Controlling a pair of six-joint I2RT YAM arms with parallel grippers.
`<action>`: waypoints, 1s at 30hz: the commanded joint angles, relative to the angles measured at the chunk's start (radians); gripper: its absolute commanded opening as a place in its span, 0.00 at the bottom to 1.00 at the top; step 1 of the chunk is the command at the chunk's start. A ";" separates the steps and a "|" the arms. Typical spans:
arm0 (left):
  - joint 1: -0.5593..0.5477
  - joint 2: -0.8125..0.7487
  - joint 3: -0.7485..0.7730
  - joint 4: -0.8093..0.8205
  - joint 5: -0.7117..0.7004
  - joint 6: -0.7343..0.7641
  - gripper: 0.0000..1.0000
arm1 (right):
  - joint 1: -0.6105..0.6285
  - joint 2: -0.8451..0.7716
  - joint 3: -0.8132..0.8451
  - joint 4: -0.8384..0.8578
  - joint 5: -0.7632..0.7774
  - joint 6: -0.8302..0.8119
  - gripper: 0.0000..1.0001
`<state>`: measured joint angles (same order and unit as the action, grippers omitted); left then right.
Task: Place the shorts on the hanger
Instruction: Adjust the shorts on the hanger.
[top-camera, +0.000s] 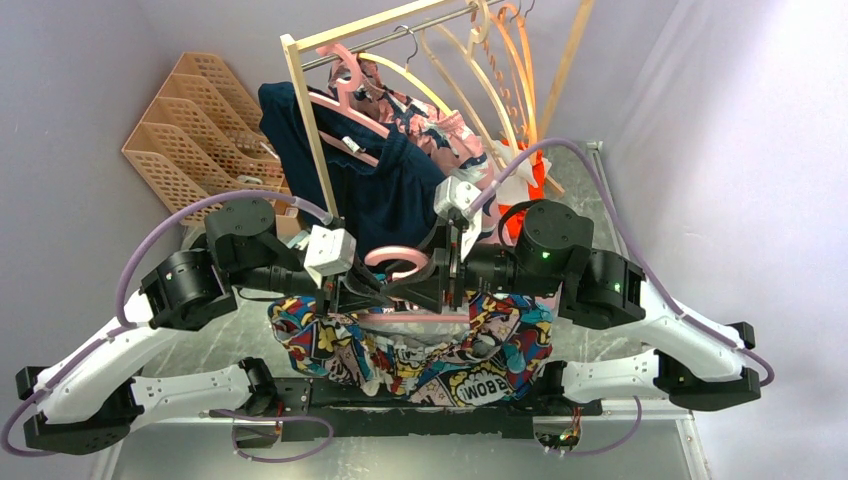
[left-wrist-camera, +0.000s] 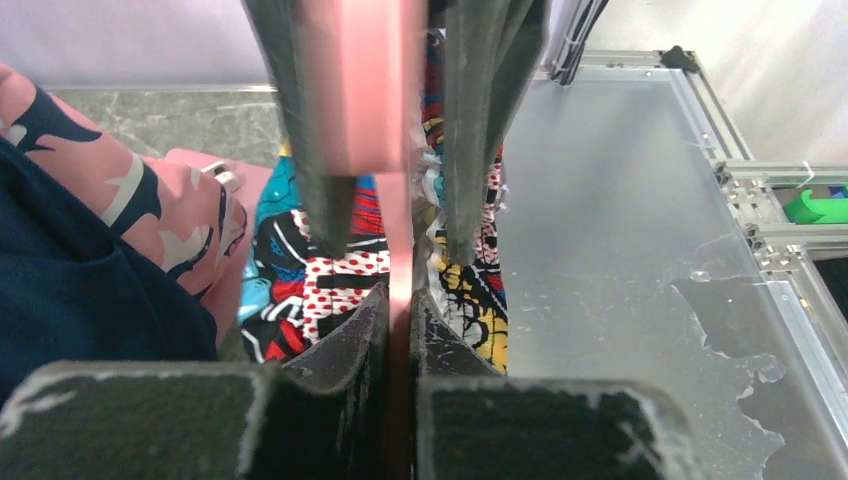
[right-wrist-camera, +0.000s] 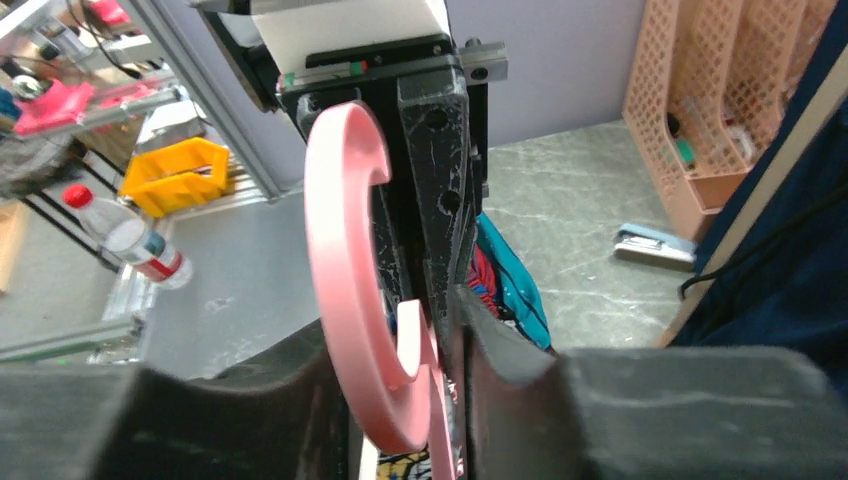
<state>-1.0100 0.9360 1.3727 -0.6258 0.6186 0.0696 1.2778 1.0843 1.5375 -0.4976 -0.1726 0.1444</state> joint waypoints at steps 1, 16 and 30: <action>0.002 -0.003 0.025 -0.008 -0.019 0.024 0.07 | 0.005 -0.029 0.050 -0.037 0.011 0.014 0.48; 0.001 0.028 0.039 0.027 0.050 0.012 0.07 | 0.005 0.050 0.164 -0.358 0.040 -0.068 0.52; 0.002 0.035 0.068 0.029 0.054 -0.003 0.07 | 0.004 0.031 0.073 -0.298 0.078 -0.084 0.23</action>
<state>-1.0100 0.9813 1.3998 -0.6552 0.6373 0.0784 1.2793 1.1320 1.6367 -0.8135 -0.1047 0.0731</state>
